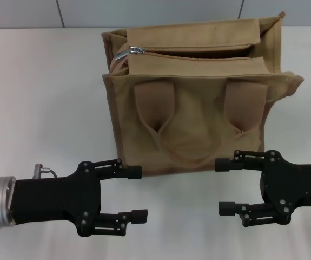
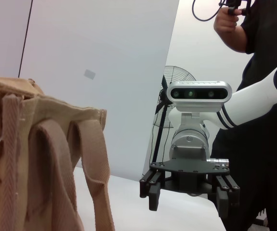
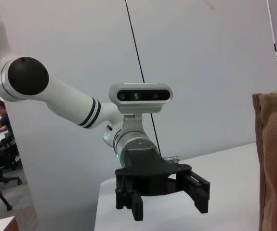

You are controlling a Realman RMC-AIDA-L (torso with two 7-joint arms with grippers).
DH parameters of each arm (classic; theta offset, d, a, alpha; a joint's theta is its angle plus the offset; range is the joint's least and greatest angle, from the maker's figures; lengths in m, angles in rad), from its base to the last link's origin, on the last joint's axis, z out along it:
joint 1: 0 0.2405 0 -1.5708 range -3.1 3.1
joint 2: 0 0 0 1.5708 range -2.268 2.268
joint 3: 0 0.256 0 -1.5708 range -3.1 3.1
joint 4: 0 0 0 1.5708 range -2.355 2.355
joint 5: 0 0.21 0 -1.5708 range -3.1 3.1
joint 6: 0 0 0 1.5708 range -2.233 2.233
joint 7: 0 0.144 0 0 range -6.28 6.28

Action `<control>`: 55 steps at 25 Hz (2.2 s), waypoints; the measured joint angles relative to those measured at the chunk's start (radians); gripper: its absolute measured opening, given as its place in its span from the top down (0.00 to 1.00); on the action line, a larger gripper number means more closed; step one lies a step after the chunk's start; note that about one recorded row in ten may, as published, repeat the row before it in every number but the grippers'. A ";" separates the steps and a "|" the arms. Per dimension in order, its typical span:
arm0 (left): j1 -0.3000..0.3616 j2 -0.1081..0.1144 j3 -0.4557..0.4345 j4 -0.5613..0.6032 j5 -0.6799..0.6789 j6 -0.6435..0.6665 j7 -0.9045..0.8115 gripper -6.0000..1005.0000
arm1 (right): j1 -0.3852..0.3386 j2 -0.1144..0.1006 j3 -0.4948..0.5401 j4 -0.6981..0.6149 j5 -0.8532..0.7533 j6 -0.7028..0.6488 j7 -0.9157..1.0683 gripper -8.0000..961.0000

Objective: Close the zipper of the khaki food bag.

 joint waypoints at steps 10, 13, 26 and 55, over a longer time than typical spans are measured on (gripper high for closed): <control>0.012 -0.001 -0.001 0.000 0.000 -0.006 0.006 0.21 | 0.007 0.001 -0.001 0.012 -0.004 -0.003 -0.001 0.19; 0.026 0.001 -0.007 0.001 0.000 -0.016 0.003 0.20 | 0.007 0.001 -0.002 0.012 -0.004 -0.004 -0.001 0.19; 0.109 0.004 -0.434 0.001 -0.010 -0.162 0.134 0.20 | 0.007 0.007 0.005 0.015 0.001 0.000 -0.001 0.21; -0.153 -0.009 -0.447 -0.180 -0.051 -0.338 0.302 0.36 | 0.002 0.008 0.008 0.024 0.003 0.002 -0.024 0.24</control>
